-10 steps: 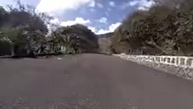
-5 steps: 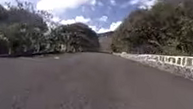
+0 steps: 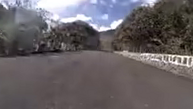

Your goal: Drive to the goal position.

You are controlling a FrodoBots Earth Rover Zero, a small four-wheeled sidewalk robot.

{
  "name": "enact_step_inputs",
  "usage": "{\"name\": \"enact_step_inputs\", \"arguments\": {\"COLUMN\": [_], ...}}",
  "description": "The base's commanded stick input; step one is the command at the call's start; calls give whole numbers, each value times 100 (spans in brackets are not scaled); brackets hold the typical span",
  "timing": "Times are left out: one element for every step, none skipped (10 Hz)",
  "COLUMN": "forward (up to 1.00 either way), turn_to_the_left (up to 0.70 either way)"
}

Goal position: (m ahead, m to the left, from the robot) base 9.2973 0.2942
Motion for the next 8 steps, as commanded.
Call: {"name": "enact_step_inputs", "arguments": {"forward": [70, 70, 70, 70, 70, 70, 70, 70], "turn_to_the_left": [0, 0, 0, 0, 0, 0, 0, 0]}}
